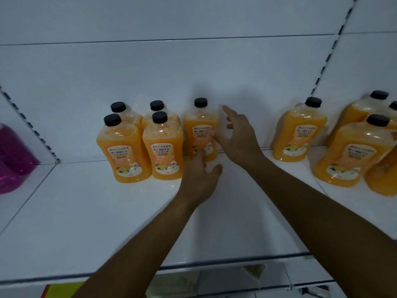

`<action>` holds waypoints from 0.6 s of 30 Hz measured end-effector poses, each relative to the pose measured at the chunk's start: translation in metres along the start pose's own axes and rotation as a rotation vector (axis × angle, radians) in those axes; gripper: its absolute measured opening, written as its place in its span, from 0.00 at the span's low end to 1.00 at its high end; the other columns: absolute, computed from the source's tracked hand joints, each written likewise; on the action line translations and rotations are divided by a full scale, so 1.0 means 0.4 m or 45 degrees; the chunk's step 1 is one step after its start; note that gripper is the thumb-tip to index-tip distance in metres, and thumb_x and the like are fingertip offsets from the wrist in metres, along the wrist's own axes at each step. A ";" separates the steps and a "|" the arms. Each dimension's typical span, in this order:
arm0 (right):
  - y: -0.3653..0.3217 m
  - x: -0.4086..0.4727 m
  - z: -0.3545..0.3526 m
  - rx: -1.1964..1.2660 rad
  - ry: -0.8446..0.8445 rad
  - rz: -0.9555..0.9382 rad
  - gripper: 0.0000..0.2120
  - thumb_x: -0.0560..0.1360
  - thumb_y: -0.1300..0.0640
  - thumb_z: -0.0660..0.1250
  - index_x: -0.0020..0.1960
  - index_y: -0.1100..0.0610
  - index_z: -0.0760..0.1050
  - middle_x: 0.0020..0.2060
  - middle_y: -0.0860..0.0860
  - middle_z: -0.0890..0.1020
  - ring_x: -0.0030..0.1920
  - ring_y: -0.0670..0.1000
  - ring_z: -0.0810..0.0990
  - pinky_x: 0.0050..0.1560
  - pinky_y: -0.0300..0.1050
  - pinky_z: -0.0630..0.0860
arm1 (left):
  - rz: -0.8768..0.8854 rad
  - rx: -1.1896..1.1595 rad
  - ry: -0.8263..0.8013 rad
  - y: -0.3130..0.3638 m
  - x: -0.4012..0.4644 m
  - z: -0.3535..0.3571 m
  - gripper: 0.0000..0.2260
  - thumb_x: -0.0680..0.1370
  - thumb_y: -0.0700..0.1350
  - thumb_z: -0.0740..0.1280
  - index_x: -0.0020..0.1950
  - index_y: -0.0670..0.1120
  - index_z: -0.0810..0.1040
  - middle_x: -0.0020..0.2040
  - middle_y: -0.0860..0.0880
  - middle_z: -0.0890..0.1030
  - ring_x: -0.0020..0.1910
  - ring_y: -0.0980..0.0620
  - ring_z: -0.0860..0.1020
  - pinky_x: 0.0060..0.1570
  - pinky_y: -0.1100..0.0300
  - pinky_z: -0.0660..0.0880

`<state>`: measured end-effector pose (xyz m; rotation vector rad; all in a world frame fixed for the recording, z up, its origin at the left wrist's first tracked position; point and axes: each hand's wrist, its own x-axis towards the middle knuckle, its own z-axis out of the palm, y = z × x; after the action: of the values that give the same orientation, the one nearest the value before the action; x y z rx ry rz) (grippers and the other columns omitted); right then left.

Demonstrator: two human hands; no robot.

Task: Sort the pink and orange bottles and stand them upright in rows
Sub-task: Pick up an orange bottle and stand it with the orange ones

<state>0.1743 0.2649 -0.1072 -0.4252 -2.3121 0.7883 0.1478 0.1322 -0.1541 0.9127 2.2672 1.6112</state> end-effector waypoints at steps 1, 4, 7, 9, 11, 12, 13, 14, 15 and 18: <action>0.006 -0.010 -0.015 0.001 0.021 0.026 0.32 0.75 0.50 0.69 0.75 0.53 0.61 0.64 0.56 0.71 0.60 0.52 0.74 0.58 0.44 0.72 | -0.015 0.030 -0.064 0.005 -0.001 0.009 0.24 0.79 0.47 0.67 0.73 0.47 0.66 0.69 0.50 0.72 0.65 0.52 0.73 0.62 0.57 0.71; 0.031 -0.046 -0.080 -0.011 0.111 0.119 0.27 0.75 0.51 0.70 0.71 0.54 0.67 0.60 0.53 0.75 0.53 0.48 0.77 0.53 0.42 0.75 | 0.005 0.075 -0.256 0.022 0.005 0.047 0.25 0.79 0.48 0.67 0.74 0.48 0.65 0.70 0.50 0.72 0.65 0.52 0.73 0.60 0.58 0.71; 0.059 -0.090 -0.161 -0.111 0.223 0.205 0.20 0.75 0.51 0.70 0.64 0.55 0.72 0.55 0.52 0.79 0.49 0.47 0.78 0.50 0.43 0.76 | 0.061 0.047 -0.391 0.048 0.020 0.095 0.26 0.79 0.49 0.67 0.74 0.47 0.65 0.71 0.50 0.71 0.64 0.53 0.73 0.62 0.57 0.71; 0.082 -0.124 -0.219 -0.164 0.306 0.260 0.16 0.76 0.51 0.69 0.60 0.56 0.75 0.51 0.51 0.80 0.47 0.47 0.78 0.50 0.44 0.77 | 0.088 0.037 -0.466 0.068 0.035 0.133 0.26 0.78 0.48 0.68 0.74 0.47 0.65 0.71 0.50 0.71 0.64 0.52 0.73 0.61 0.58 0.71; 0.104 -0.158 -0.276 -0.212 0.404 0.303 0.13 0.76 0.52 0.69 0.57 0.56 0.76 0.49 0.51 0.80 0.46 0.48 0.79 0.49 0.45 0.77 | 0.104 0.047 -0.508 0.088 0.053 0.173 0.25 0.78 0.48 0.68 0.74 0.47 0.66 0.71 0.50 0.71 0.63 0.52 0.74 0.59 0.59 0.71; 0.116 -0.172 -0.303 -0.248 0.463 0.317 0.12 0.75 0.52 0.69 0.56 0.56 0.76 0.48 0.50 0.80 0.46 0.48 0.79 0.48 0.45 0.77 | 0.116 0.055 -0.507 0.098 0.063 0.192 0.25 0.78 0.47 0.69 0.73 0.46 0.67 0.70 0.50 0.72 0.61 0.52 0.74 0.57 0.59 0.71; 0.128 -0.185 -0.330 -0.290 0.524 0.327 0.11 0.75 0.53 0.69 0.56 0.56 0.76 0.47 0.49 0.79 0.46 0.47 0.78 0.46 0.43 0.77 | 0.135 0.062 -0.491 0.105 0.073 0.213 0.23 0.77 0.46 0.69 0.71 0.46 0.69 0.68 0.50 0.74 0.58 0.53 0.75 0.56 0.59 0.72; 0.142 -0.196 -0.357 -0.333 0.589 0.334 0.11 0.76 0.53 0.69 0.56 0.55 0.76 0.47 0.49 0.79 0.46 0.47 0.78 0.45 0.41 0.76 | 0.165 0.064 -0.470 0.114 0.082 0.234 0.21 0.77 0.45 0.70 0.69 0.46 0.71 0.65 0.49 0.76 0.56 0.54 0.75 0.54 0.60 0.72; 0.157 -0.206 -0.384 -0.373 0.655 0.335 0.11 0.76 0.53 0.69 0.56 0.55 0.75 0.48 0.49 0.78 0.46 0.47 0.77 0.45 0.41 0.76 | 0.199 0.061 -0.460 0.122 0.088 0.258 0.19 0.77 0.45 0.70 0.66 0.46 0.73 0.63 0.49 0.77 0.54 0.54 0.77 0.53 0.60 0.73; 0.209 -0.227 -0.470 -0.478 0.771 0.338 0.17 0.74 0.54 0.70 0.60 0.56 0.72 0.55 0.52 0.75 0.53 0.51 0.75 0.50 0.43 0.73 | 0.231 0.011 -0.543 0.147 0.091 0.345 0.19 0.76 0.44 0.72 0.66 0.45 0.75 0.62 0.50 0.79 0.56 0.53 0.79 0.58 0.55 0.76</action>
<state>0.3747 0.3654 -0.0893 -1.0023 -1.8355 0.2708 0.2101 0.2731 -0.1464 1.3496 1.9439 1.3121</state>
